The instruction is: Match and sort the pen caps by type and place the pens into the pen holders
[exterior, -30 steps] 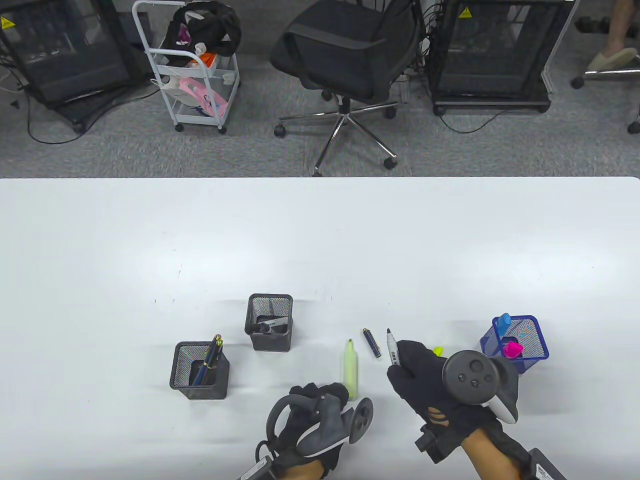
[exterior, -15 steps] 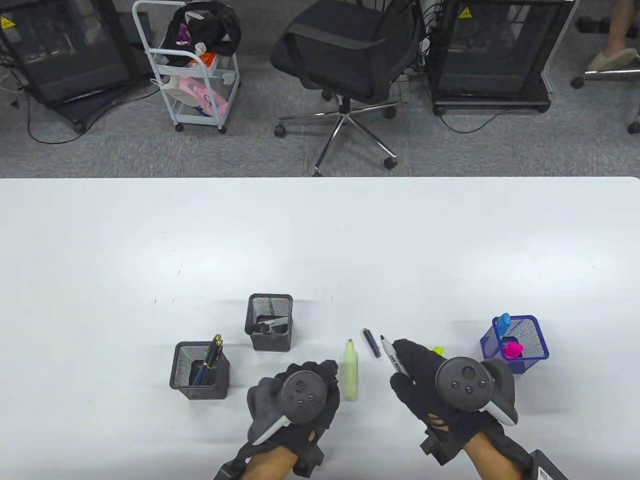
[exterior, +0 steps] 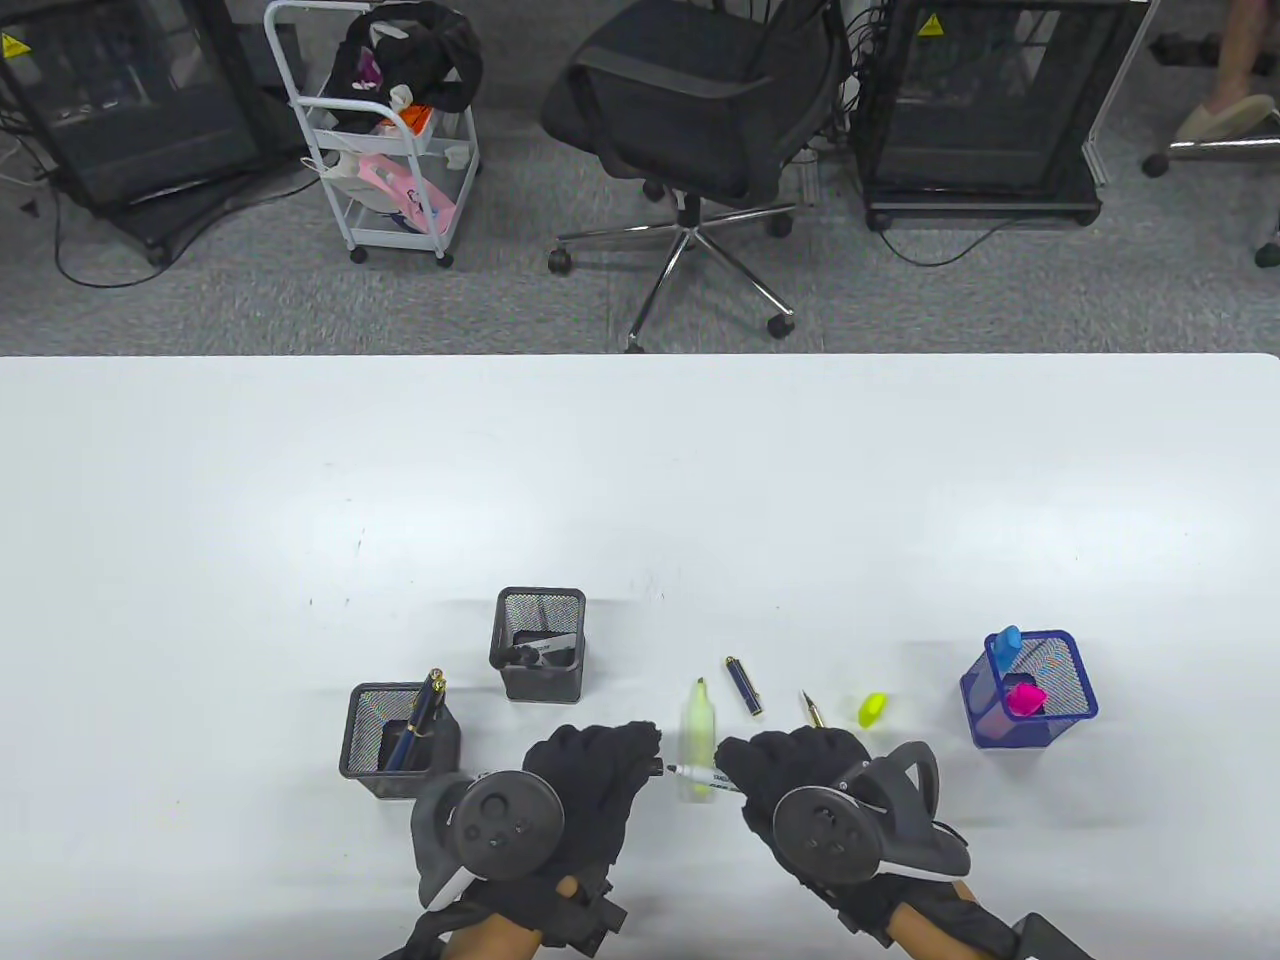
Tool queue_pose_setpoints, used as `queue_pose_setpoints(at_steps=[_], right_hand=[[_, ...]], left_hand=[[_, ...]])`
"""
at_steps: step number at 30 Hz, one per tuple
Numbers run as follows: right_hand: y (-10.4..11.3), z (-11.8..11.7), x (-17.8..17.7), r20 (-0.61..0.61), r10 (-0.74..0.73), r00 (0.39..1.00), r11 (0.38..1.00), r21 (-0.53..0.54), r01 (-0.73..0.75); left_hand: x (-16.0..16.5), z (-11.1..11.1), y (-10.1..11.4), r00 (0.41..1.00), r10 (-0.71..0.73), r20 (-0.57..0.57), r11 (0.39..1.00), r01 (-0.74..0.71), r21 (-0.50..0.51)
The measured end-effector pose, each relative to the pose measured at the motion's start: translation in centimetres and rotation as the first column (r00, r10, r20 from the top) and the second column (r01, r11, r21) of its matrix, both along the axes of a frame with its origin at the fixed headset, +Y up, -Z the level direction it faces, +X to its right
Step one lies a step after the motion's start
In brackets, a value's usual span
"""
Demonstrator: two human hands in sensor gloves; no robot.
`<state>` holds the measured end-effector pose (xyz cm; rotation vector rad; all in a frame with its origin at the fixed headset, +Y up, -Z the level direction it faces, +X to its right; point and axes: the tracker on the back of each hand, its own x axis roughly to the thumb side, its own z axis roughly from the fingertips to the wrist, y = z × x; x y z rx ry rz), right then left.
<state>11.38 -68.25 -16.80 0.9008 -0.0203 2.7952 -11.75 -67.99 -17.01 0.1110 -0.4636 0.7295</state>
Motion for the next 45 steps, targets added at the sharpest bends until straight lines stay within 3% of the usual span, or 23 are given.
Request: queue_pose_setpoints(at_steps=[7, 14, 17, 19, 21, 23, 25, 27, 30, 32, 34, 37, 39, 42, 45], right_hand=[[0.0, 0.3, -0.3, -0.016, 0.047, 0.999, 0.998, 0.036, -0.046], [0.5, 0.9, -0.8, -0.026, 0.076, 0.997, 0.988, 0.140, -0.072], [0.5, 0.7, -0.7, -0.037, -0.104, 0.994, 0.993, 0.056, 0.106], [0.9, 0.8, -0.5, -0.039, -0.067, 0.997, 0.988, 0.135, 0.072], [1.1, 0.9, -0.8, -0.031, -0.114, 0.993, 0.987, 0.107, 0.116], [1.0, 0.8, -0.7, -0.040, -0.123, 0.992, 0.983, 0.130, 0.127], [0.8, 0.7, -0.6, -0.036, -0.136, 0.990, 0.988, 0.071, 0.138], [0.4, 0.6, -0.7, -0.022, -0.156, 0.987, 0.983, 0.097, 0.158], [-0.1, 0.3, -0.8, -0.023, -0.149, 0.989, 0.987, 0.057, 0.150], [-0.1, 0.1, -0.4, 0.001, -0.121, 0.993, 0.989, 0.088, 0.120], [0.2, -0.5, 0.5, 0.058, -0.100, 0.993, 0.983, 0.158, 0.090], [0.5, -1.3, 2.5, 0.118, -0.138, 0.983, 0.981, 0.156, 0.119], [0.6, -1.7, 3.6, 0.151, -0.147, 0.978, 0.980, 0.160, 0.122], [0.8, -2.1, 4.5, 0.178, -0.128, 0.976, 0.980, 0.174, 0.097], [0.7, -2.4, 4.8, 0.188, -0.096, 0.977, 0.983, 0.174, 0.063]], left_hand=[[0.1, -0.3, -0.6, 0.998, -0.032, 0.046, 0.998, 0.034, -0.049], [0.9, 0.1, 0.0, 0.991, -0.131, 0.013, 0.991, 0.130, 0.023], [0.8, -0.1, -0.7, 0.995, 0.096, 0.006, 0.990, -0.095, -0.104], [1.0, -0.2, -0.8, 0.993, 0.120, 0.007, 0.985, -0.118, -0.126], [1.4, 0.0, -0.7, 0.999, 0.051, -0.020, 0.994, -0.052, -0.093], [1.6, 0.1, -0.4, 0.998, 0.058, -0.016, 0.996, -0.059, -0.063], [1.8, 0.4, -0.2, 0.998, 0.064, 0.003, 0.997, -0.064, -0.040], [2.2, 0.7, 0.5, 1.000, -0.006, -0.025, 1.000, 0.006, 0.015], [1.9, 0.7, 0.6, 0.998, -0.064, -0.022, 0.998, 0.064, 0.020], [1.4, 0.7, 1.1, 0.996, -0.089, -0.027, 0.996, 0.089, 0.024], [0.3, 0.7, 2.7, 0.990, -0.123, -0.073, 0.985, 0.130, 0.109], [-1.2, 0.1, 6.1, 0.963, -0.187, -0.192, 0.949, 0.228, 0.219], [-1.6, -0.6, 8.1, 0.931, -0.243, -0.273, 0.919, 0.311, 0.242], [-1.3, -2.2, 10.2, 0.840, -0.379, -0.389, 0.852, 0.481, 0.209], [-0.5, -4.1, 10.0, 0.713, -0.528, -0.461, 0.758, 0.640, 0.122]])
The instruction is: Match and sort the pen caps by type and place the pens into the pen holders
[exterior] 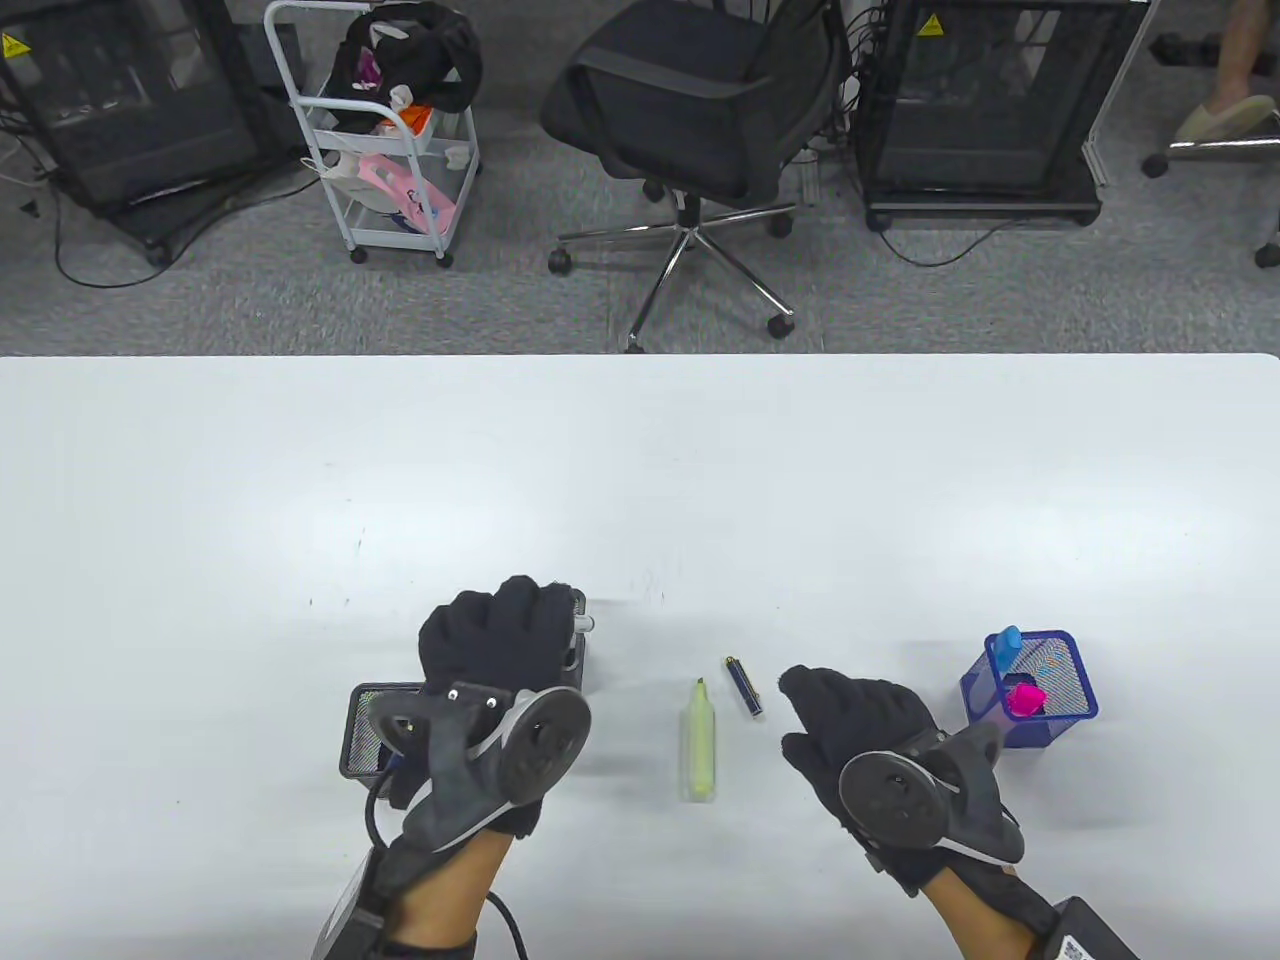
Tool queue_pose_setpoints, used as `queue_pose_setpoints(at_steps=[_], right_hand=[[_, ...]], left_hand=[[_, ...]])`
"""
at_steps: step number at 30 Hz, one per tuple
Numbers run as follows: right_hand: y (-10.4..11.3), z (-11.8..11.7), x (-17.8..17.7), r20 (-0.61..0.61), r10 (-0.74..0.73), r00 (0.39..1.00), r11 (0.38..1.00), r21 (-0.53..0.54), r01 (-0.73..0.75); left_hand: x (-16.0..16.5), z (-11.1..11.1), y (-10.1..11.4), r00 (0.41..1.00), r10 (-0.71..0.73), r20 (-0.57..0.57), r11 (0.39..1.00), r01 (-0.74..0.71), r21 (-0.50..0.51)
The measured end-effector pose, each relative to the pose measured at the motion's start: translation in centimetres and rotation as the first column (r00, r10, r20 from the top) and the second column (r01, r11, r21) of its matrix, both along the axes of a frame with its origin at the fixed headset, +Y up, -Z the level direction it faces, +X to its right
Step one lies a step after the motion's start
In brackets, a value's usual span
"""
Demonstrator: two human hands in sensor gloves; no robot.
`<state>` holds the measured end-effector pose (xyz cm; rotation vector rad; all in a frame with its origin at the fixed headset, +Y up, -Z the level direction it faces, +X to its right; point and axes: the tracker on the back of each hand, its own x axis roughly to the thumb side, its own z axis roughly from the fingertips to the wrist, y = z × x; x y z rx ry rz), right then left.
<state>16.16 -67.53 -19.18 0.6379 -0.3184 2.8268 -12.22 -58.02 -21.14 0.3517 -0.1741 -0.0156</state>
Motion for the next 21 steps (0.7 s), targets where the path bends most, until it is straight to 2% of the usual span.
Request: queue_pose_setpoints(at_steps=[4, 7, 12, 15, 21], right_hand=[[0.0, -0.1, 0.2, 0.007, 0.007, 1.000, 1.000, -0.021, -0.007], [0.3, -0.1, 0.5, 0.019, 0.014, 1.000, 1.000, -0.019, -0.014], [0.4, -0.2, 0.8, 0.030, 0.025, 0.999, 0.999, -0.023, -0.025], [0.5, -0.3, 0.9, 0.032, 0.026, 0.999, 0.999, -0.032, -0.025], [0.5, -0.3, 1.0, 0.040, 0.023, 0.999, 0.999, -0.035, -0.022]], left_hand=[[0.8, -2.1, -2.3, 0.990, -0.123, -0.074, 0.989, 0.116, -0.091], [1.0, -3.2, -4.6, 0.990, -0.128, -0.064, 0.977, 0.115, -0.181], [1.6, -4.1, -7.2, 0.990, -0.134, -0.034, 0.960, 0.121, -0.252], [1.6, -4.5, -8.0, 0.988, -0.152, -0.005, 0.943, 0.143, -0.300], [1.5, -4.2, -7.4, 0.993, -0.115, 0.009, 0.955, 0.113, -0.275]])
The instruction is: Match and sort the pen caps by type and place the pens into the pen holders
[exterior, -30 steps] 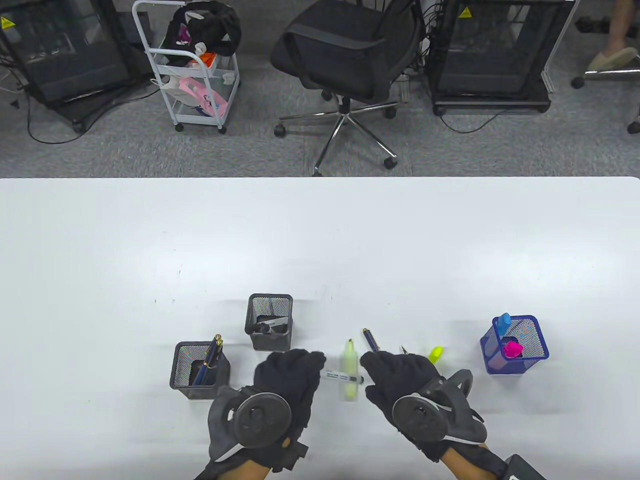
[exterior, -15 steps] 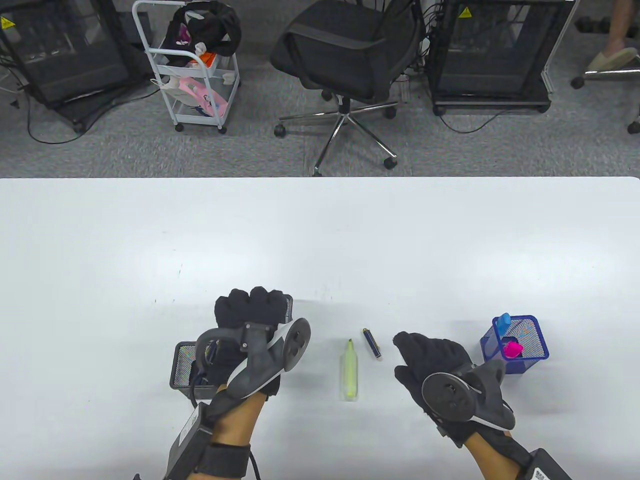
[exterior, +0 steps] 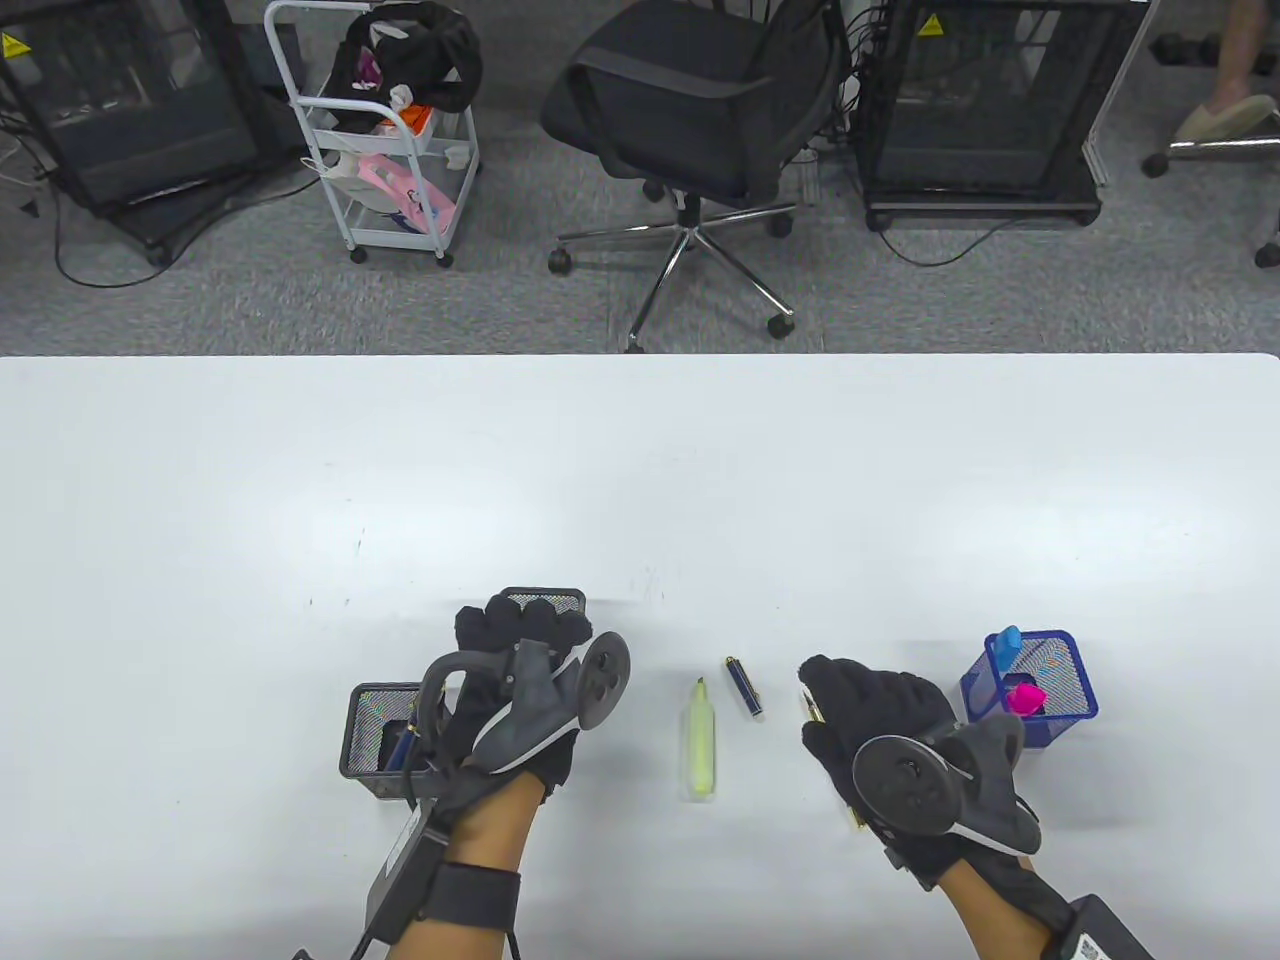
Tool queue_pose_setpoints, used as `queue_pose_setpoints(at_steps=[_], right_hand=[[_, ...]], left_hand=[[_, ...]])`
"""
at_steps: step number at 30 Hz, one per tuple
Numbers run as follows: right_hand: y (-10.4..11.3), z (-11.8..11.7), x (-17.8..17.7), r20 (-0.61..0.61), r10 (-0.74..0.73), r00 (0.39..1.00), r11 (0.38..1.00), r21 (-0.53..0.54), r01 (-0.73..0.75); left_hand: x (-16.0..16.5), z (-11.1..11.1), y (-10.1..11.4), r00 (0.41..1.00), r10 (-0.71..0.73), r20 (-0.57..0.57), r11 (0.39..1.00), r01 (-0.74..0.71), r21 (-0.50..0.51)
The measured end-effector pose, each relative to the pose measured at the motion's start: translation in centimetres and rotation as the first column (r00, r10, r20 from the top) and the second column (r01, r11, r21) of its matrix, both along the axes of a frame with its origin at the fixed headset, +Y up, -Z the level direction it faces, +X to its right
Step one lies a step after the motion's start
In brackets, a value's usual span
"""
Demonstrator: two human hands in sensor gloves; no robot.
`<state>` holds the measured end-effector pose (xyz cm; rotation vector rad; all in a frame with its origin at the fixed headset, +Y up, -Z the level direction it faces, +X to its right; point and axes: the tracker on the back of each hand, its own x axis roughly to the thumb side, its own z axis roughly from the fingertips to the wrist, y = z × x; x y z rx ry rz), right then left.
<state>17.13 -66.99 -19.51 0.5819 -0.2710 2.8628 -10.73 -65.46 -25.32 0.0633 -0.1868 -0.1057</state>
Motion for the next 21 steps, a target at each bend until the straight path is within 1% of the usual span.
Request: queue_pose_setpoints(at_steps=[2, 4, 8, 10, 11, 14, 15, 18, 20, 21], right_hand=[[0.0, 0.0, 0.0, 0.003, 0.003, 1.000, 1.000, -0.003, -0.003], [-0.1, -0.1, 0.1, 0.000, -0.014, 1.000, 1.000, -0.021, 0.014], [-0.3, -0.3, 0.2, -0.004, -0.011, 1.000, 0.999, -0.039, 0.011], [-0.2, -0.3, 0.4, 0.000, -0.017, 1.000, 0.999, -0.033, 0.017], [-0.2, -0.4, 0.4, 0.001, -0.020, 1.000, 0.999, -0.034, 0.020], [-0.3, -0.5, 0.6, 0.006, -0.016, 1.000, 0.999, -0.043, 0.016], [-0.4, -0.5, 0.7, 0.007, -0.017, 1.000, 0.999, -0.048, 0.017], [-0.3, -0.6, 0.9, 0.011, -0.028, 1.000, 0.998, -0.049, 0.028], [-0.2, -0.7, 1.0, 0.015, -0.030, 0.999, 0.998, -0.047, 0.031], [-0.2, -0.7, 1.1, 0.016, -0.033, 0.999, 0.998, -0.048, 0.034]], left_hand=[[0.7, 0.6, 0.8, 0.999, 0.012, 0.040, 0.999, -0.013, 0.031], [1.4, 1.2, 1.4, 0.990, 0.060, 0.126, 0.993, -0.071, 0.089], [3.9, 2.6, 1.9, 0.958, 0.134, 0.253, 0.983, -0.160, 0.086], [5.8, 3.2, 1.0, 0.950, 0.124, 0.286, 0.989, -0.141, 0.036], [6.4, 3.3, 0.5, 0.954, 0.107, 0.279, 0.993, -0.117, 0.019], [8.5, 3.1, -2.4, 0.975, 0.033, 0.220, 0.992, -0.004, -0.129], [9.0, 2.8, -3.7, 0.981, 0.035, 0.192, 0.985, -0.001, -0.174], [10.2, 2.3, -6.5, 0.995, 0.043, 0.090, 0.959, -0.015, -0.284], [11.0, 2.0, -7.8, 0.999, 0.028, 0.038, 0.937, -0.013, -0.349], [11.4, 1.9, -8.2, 1.000, 0.011, 0.017, 0.932, -0.004, -0.361]])
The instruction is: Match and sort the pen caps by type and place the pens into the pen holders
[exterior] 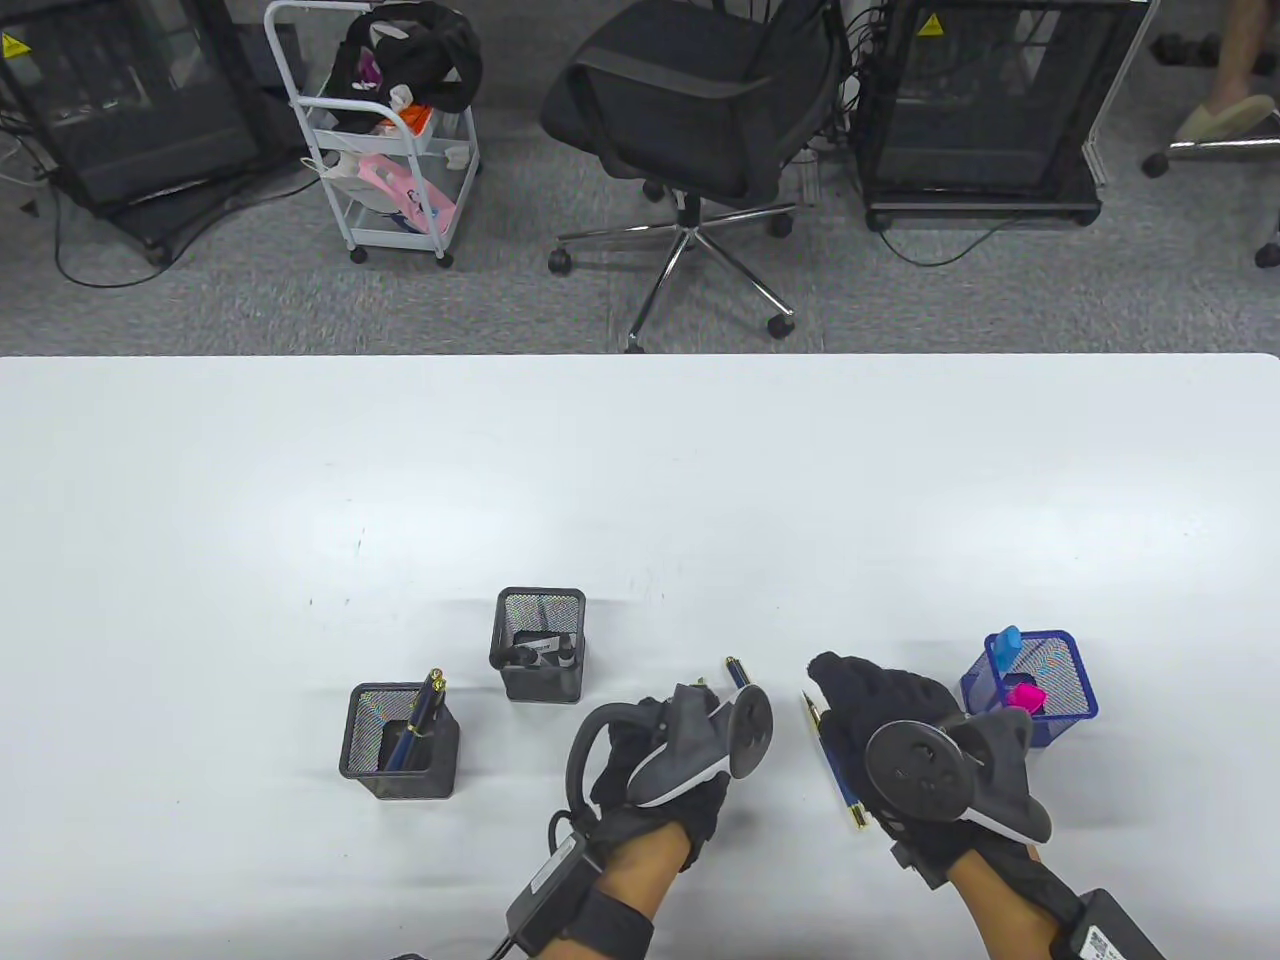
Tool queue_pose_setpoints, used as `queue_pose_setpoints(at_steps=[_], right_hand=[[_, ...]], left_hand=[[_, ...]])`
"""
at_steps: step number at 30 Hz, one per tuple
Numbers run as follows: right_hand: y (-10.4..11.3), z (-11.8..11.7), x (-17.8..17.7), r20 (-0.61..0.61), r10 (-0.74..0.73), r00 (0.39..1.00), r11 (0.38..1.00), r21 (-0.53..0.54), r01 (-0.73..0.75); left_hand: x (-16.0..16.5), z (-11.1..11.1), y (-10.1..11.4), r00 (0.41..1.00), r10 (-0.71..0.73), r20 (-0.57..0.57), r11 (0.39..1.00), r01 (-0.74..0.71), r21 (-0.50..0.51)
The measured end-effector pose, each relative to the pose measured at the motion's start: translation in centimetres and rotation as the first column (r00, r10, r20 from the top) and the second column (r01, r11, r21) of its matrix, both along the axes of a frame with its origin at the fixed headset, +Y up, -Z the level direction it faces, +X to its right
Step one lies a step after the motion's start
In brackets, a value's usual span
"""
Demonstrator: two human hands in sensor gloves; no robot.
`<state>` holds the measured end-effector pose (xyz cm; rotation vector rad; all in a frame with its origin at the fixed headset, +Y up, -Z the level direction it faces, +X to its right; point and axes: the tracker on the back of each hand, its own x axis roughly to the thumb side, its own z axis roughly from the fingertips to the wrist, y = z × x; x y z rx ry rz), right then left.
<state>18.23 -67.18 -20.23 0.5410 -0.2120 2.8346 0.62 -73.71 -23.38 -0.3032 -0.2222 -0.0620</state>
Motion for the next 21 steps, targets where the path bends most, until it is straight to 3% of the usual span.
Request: queue_pose_setpoints(at_steps=[3, 11, 18, 21], right_hand=[[0.0, -0.1, 0.3, 0.009, -0.013, 1.000, 1.000, -0.004, 0.013], [-0.1, -0.4, 0.7, 0.032, -0.012, 0.999, 1.000, -0.009, 0.012], [-0.2, -0.2, 0.4, 0.022, -0.016, 1.000, 1.000, -0.006, 0.017], [-0.2, -0.2, 0.4, 0.023, -0.008, 1.000, 1.000, -0.004, 0.008]], left_hand=[[1.2, -0.2, -1.1, 0.993, -0.114, -0.020, 0.993, 0.113, -0.020], [2.1, 0.2, -1.8, 0.958, -0.281, -0.049, 0.958, 0.283, 0.043], [0.9, 0.2, -2.0, 0.977, -0.196, -0.083, 0.981, 0.196, -0.007], [-0.1, 0.5, -1.0, 0.988, -0.136, -0.068, 0.990, 0.139, 0.036]])
